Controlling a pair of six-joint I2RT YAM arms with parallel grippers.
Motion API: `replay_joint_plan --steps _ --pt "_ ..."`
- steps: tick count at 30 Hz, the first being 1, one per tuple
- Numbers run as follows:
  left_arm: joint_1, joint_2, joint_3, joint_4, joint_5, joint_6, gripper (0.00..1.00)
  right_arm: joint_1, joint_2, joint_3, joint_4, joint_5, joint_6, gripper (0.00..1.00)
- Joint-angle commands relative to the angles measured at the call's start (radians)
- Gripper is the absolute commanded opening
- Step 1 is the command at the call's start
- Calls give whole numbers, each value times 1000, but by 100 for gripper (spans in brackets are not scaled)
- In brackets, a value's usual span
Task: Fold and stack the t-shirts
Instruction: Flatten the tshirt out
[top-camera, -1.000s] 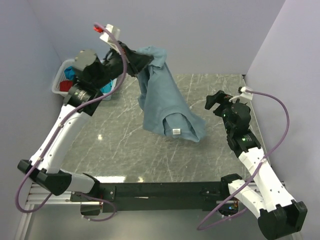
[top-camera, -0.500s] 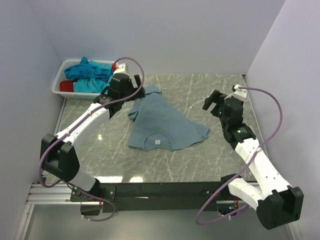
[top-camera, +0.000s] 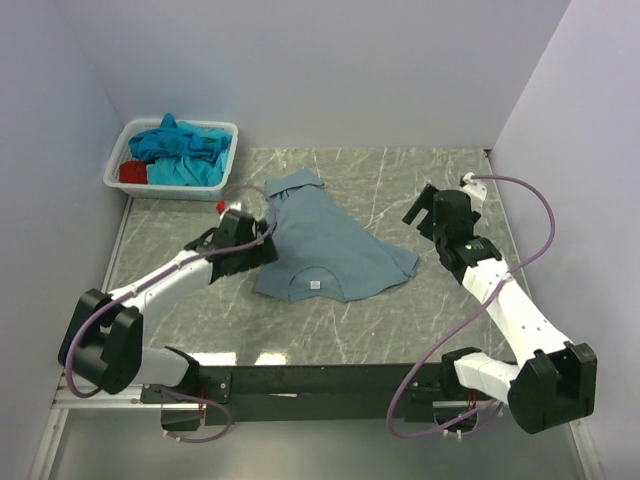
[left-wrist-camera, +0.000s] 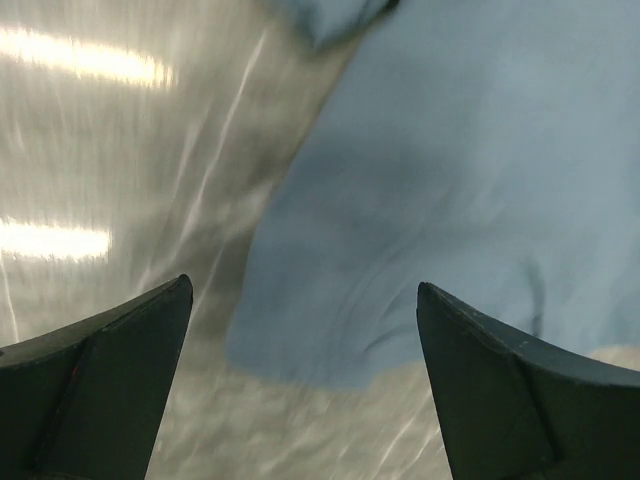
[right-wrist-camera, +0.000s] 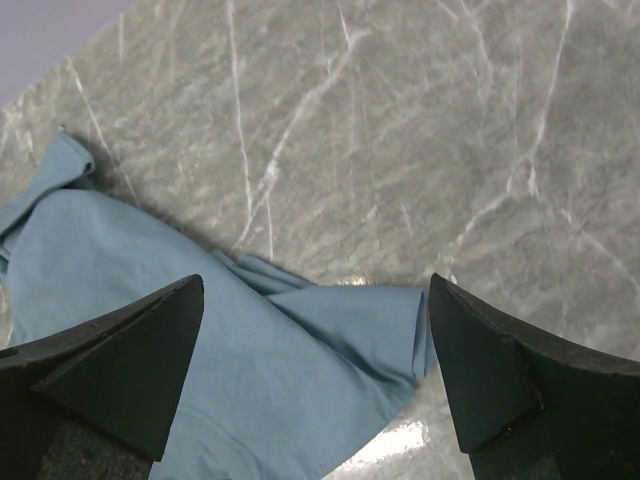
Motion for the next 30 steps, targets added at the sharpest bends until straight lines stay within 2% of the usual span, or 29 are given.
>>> replay_joint_plan --steps 1,5,8,9,14,15,17,18,19,28,30 --pt "-11 -70 -98 21 94 -86 99 -2 16 -34 -23 15 73 99" --pt "-15 -38 -170 51 128 -112 99 -3 62 -51 -62 -24 75 98" --pt "-15 10 -187 98 160 -115 93 -2 110 -74 -68 -59 59 96" --pt "-15 24 -187 112 165 -118 84 -2 136 -79 -74 -79 49 95" --pt "-19 114 -171 162 206 -112 60 -3 214 -83 -98 -87 41 95" --pt "-21 125 -168 163 208 -110 47 -3 239 -86 -103 -91 44 94" --pt "-22 147 -161 153 199 -106 33 -3 257 -90 -101 -108 45 93" --pt "-22 148 -158 143 190 -107 12 -3 272 -94 -98 -120 47 91" --pt "-22 145 -155 135 158 -107 1 -2 279 -99 -94 -155 49 91" --pt "-21 45 -167 133 141 -92 1 1 311 -178 -71 -243 85 80" --pt "-22 36 -171 141 148 -90 1 6 334 -189 -39 -298 95 75"
